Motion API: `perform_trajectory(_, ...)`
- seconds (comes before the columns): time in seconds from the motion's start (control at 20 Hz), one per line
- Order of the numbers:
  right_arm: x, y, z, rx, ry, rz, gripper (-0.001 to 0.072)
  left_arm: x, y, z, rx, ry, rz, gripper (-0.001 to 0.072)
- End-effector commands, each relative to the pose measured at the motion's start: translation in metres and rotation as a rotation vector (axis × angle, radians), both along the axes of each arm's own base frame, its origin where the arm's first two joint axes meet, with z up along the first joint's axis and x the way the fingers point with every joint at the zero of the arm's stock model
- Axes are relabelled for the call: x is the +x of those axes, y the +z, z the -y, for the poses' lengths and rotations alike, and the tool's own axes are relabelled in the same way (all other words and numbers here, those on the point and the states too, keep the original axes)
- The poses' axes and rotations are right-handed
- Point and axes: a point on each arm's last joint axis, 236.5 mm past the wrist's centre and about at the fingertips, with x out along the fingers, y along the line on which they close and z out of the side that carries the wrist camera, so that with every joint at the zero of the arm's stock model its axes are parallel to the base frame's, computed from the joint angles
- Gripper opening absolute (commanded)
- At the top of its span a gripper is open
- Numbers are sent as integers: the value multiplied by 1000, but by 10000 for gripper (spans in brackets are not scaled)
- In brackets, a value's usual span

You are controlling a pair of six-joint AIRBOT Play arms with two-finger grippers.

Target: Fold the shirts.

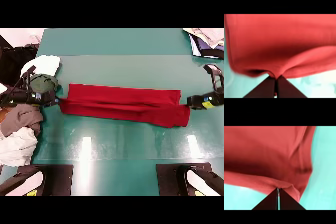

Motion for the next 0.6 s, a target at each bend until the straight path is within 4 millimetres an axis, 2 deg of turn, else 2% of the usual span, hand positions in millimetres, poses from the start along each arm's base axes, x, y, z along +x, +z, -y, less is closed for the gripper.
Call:
perform_trajectory(0.0, 47, -8, 6, 0, -13, 26, 14, 53, -10, -5, -42, 50, 32, 25)
perform_trajectory(0.15, 74, -24, 10, 15, -47, -6, 19, 88, -21, -8, -74, 86, 29, 28)
perform_trajectory(0.2, 85, -29, 8, 44, -74, -7, 29, 101, -22, -10, -85, 105, 39, 131)
perform_trajectory(0.25, 97, -32, 1, 95, -91, 5, 153, 112, -22, -13, -97, 141, 44, 452)
perform_trajectory(0.3, 109, -31, -8, 174, -117, 17, 350, 123, -21, -18, -109, 198, 43, 582)
perform_trajectory(0.35, 118, -28, -16, 251, -137, 23, 398, 129, -18, -22, -113, 227, 51, 557)
perform_trajectory(0.45, 124, -22, -22, 345, -117, 19, 399, 129, -11, -19, -115, 207, 59, 555)
perform_trajectory(0.55, 109, -24, -11, 348, -93, -32, 399, 112, -10, -6, -130, 116, 12, 555)
